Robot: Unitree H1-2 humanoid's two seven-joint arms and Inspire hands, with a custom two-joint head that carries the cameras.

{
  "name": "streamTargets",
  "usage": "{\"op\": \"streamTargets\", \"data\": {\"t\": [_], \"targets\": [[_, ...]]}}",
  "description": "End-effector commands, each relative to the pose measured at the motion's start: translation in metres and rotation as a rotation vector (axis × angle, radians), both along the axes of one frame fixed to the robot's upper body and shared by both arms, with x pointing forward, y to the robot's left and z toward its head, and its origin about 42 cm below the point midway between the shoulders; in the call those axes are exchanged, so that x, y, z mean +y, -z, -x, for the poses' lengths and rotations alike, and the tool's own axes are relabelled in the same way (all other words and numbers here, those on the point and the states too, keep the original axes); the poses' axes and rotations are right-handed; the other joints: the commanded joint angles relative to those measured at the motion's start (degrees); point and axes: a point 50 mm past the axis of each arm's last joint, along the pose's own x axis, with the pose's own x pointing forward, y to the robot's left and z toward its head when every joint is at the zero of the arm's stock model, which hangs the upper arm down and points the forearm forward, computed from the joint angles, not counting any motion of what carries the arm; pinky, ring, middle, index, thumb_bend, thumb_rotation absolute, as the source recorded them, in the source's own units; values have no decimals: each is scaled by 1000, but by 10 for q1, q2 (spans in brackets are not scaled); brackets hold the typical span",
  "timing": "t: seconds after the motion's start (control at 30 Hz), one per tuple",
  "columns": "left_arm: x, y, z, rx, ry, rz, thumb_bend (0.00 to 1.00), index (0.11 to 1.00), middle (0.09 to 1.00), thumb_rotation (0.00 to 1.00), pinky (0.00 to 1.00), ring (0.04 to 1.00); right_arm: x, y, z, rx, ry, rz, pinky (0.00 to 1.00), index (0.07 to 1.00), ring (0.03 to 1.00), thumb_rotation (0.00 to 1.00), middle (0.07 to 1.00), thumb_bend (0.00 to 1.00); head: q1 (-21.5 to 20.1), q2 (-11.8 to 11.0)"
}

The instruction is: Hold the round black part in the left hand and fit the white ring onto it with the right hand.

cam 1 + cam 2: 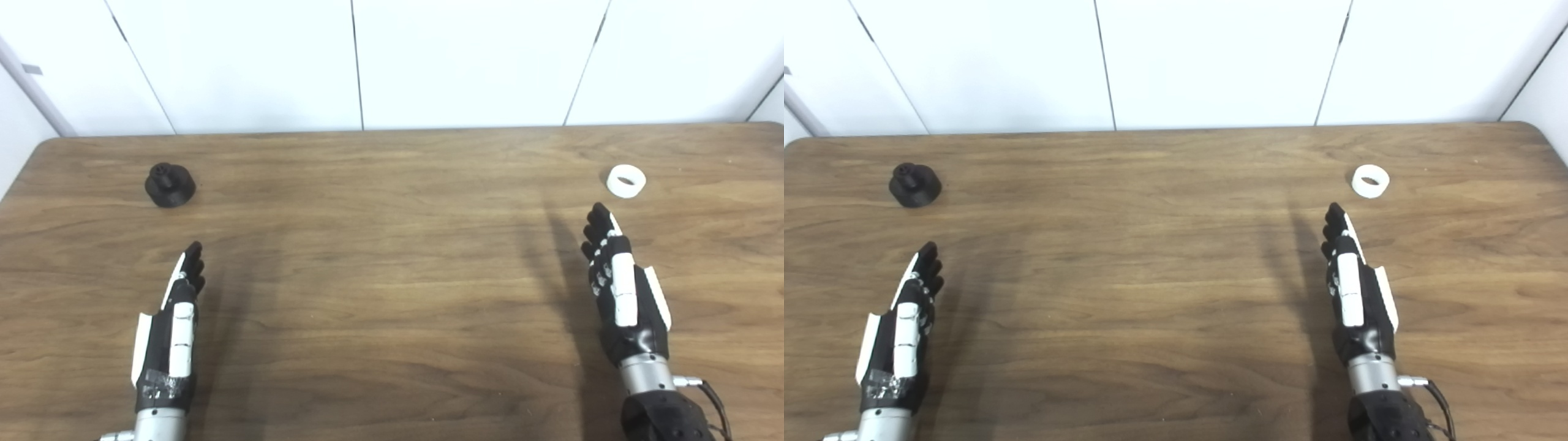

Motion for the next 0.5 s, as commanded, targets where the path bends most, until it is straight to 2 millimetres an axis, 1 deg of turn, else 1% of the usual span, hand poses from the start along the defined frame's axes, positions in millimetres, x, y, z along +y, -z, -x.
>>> {"op": "streamTargets", "data": {"t": [0.0,0.47], "targets": [[-2,-4,-2,-59,-7,5,468,974,1000,997,1000,1000,-3,2,16,-7,5,20,1000,966,995,1000,982,542,0,1],[-2,-5,-1,-55,-4,-2,477,976,1000,993,1000,1000,-3,3,16,-12,3,22,1000,965,984,1000,973,534,0,-2]]}}
